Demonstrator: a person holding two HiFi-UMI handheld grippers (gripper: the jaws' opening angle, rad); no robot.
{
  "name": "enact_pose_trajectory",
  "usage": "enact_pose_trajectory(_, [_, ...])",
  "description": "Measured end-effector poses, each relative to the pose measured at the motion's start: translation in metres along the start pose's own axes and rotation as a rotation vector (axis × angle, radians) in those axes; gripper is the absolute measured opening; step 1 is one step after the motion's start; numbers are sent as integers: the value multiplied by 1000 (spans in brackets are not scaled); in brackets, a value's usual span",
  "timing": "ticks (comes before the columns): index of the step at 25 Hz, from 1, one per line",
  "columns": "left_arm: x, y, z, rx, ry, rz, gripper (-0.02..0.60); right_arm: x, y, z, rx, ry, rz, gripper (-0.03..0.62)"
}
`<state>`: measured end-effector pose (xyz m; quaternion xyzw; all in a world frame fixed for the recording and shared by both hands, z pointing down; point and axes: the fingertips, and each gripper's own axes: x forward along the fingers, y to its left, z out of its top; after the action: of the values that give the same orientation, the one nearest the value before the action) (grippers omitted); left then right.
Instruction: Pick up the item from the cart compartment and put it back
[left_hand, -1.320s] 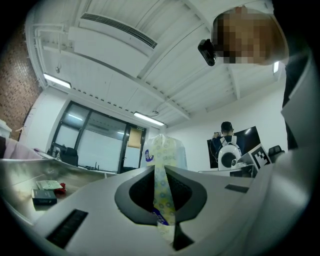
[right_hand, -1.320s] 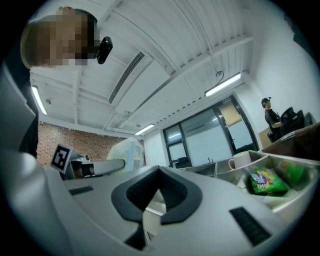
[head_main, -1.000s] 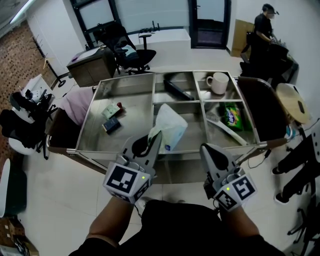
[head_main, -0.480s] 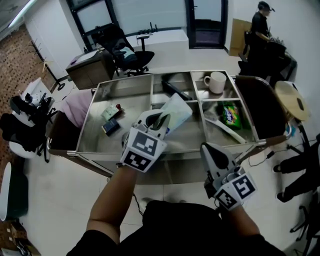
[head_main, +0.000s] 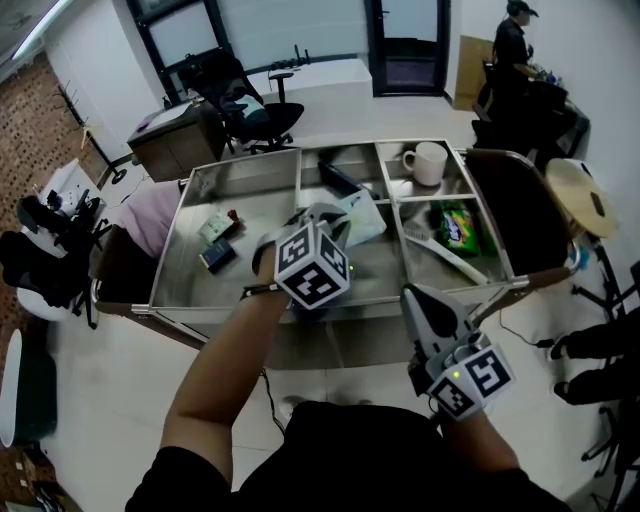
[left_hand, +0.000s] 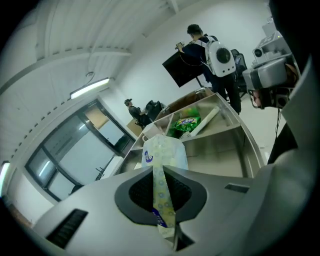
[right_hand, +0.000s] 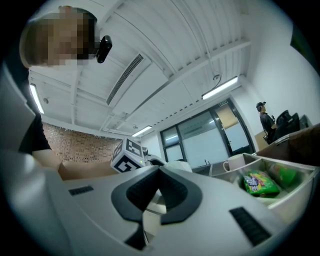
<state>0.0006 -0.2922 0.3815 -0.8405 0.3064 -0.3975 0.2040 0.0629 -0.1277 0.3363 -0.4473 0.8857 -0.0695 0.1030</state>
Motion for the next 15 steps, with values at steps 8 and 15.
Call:
enact_pose_trajectory(8, [24, -5, 1, 154, 84, -51, 3, -3, -5, 3, 6, 3, -12, 17])
enact_pose_trajectory(15, [36, -16, -7, 211, 120, -110, 3, -2, -10, 2, 10, 6, -22, 17])
